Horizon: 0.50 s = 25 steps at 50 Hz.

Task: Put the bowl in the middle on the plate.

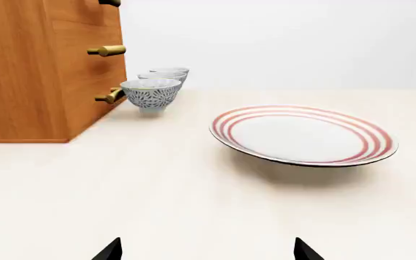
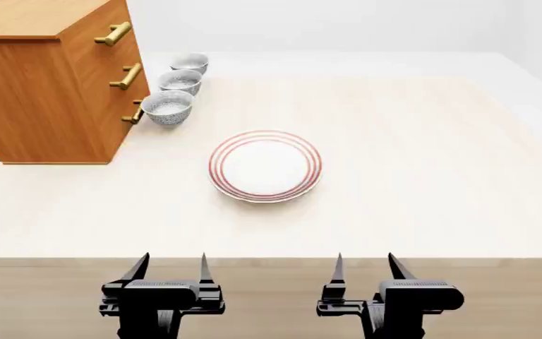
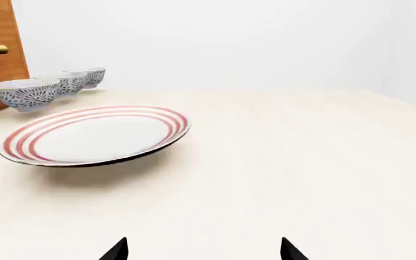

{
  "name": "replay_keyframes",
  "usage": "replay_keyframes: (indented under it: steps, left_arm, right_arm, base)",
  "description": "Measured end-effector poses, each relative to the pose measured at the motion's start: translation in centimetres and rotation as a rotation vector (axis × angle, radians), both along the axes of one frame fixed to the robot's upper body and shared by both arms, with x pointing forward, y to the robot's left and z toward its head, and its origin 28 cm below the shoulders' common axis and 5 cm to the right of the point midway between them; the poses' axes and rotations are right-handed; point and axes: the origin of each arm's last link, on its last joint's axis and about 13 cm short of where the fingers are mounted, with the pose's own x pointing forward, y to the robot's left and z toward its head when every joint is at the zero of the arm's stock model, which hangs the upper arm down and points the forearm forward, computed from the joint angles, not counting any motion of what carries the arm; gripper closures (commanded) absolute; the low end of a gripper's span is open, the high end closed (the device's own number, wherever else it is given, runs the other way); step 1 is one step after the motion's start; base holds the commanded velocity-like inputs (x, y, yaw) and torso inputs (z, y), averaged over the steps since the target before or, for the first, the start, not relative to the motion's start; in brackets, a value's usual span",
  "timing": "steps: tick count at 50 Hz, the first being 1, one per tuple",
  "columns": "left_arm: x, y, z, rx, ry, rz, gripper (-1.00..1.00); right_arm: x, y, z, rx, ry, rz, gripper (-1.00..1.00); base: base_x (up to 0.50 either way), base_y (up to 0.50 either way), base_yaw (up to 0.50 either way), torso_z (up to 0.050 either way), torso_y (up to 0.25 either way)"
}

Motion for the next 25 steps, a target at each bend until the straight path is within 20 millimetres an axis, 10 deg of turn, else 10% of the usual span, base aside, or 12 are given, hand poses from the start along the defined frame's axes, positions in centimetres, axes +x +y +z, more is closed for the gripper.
replay_keyframes:
  steps: [25]
  left_arm:
    - [-1.4,0.7,2.9,0.026,-0.094,0.035,-1.00]
  right_arm:
    - [-1.2,-0.4,2.9,-0.074,-0.050,-0.027,-1.00]
  base:
    - [0.00,0.00,0.00,0.000,0.000]
